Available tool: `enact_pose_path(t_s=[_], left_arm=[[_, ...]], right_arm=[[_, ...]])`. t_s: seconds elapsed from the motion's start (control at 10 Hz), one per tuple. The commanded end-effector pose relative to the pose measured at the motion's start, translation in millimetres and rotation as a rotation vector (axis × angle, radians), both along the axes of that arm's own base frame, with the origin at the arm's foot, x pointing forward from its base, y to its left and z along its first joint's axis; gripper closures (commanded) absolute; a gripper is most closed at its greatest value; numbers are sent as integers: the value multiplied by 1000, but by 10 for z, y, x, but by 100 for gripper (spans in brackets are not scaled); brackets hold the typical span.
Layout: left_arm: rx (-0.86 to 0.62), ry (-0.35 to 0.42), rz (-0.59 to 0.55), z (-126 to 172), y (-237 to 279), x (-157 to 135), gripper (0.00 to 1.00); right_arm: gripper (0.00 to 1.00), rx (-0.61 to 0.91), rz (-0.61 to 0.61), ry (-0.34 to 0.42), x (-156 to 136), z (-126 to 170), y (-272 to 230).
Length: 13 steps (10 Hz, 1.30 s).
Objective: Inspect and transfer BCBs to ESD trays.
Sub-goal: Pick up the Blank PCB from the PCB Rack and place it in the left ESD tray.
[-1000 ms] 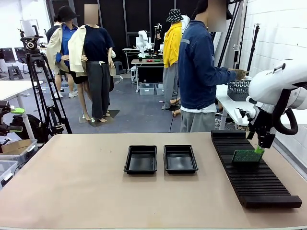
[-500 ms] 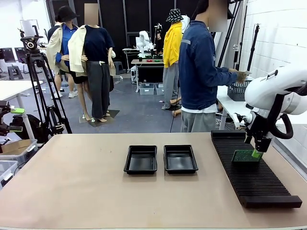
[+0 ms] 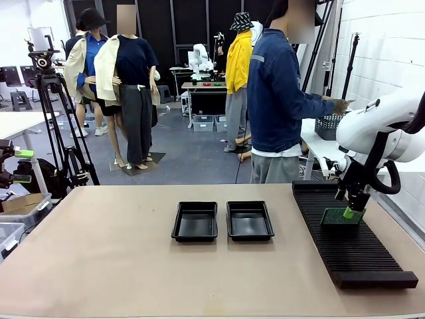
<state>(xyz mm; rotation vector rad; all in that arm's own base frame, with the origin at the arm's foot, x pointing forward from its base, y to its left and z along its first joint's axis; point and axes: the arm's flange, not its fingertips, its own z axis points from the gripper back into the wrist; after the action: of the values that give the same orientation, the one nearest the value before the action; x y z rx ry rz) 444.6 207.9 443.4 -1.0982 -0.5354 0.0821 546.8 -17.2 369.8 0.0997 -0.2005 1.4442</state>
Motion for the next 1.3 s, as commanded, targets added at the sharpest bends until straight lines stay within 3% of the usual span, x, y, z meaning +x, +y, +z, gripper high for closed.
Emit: enact_pose_path(t_s=[0.0,0.4,1.2], left_arm=[[-13,1,0,22,7,-16,0],[-13,1,0,22,7,-16,0],[-13,1,0,22,7,-16,0]], right_arm=[[33,1,-18,-4,59,-7,15],[100,-9,-23,14,83,-5,19],[100,-13,-27,47,91,-10,22]])
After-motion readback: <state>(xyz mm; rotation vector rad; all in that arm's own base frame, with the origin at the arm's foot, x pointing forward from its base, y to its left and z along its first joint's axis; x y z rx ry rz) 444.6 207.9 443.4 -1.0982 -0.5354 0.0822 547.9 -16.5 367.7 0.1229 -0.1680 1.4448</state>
